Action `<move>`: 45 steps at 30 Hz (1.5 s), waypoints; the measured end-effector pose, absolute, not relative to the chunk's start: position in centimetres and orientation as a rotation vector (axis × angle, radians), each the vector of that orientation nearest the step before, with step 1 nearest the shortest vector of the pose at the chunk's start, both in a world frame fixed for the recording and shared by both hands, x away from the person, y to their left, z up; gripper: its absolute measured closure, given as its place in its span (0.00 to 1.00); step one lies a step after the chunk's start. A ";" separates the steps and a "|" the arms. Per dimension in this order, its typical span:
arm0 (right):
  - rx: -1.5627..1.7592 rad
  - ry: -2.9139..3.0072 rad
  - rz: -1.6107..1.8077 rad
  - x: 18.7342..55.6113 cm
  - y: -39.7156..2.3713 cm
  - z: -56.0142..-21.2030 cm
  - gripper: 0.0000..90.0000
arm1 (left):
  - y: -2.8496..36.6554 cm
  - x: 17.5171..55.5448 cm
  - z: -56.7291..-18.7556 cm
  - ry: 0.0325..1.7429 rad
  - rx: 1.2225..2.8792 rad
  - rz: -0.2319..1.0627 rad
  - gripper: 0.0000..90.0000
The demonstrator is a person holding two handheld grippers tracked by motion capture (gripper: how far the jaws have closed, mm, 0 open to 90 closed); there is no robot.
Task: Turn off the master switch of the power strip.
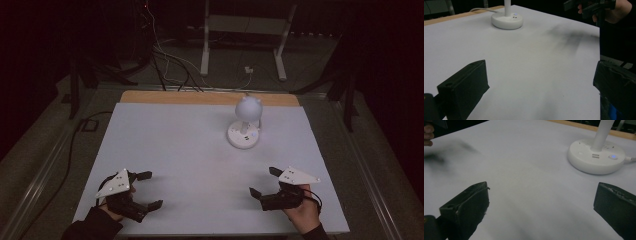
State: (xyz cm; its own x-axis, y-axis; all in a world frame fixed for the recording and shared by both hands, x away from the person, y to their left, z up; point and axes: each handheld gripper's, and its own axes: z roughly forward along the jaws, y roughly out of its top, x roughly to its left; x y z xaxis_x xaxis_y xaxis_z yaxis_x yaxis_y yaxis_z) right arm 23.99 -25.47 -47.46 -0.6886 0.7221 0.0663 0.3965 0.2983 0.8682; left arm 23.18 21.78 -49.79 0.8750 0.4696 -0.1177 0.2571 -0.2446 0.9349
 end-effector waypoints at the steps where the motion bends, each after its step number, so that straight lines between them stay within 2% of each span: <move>1: 1.007 2.229 1.350 24.1 -25.5 -47.3 0.00 | 21.8 23.2 -49.8 0.546 1.840 0.219 0.00; 45: 1.001 2.195 1.379 29.2 -23.8 -44.7 0.00 | 21.8 23.1 -49.8 0.543 1.838 0.215 0.00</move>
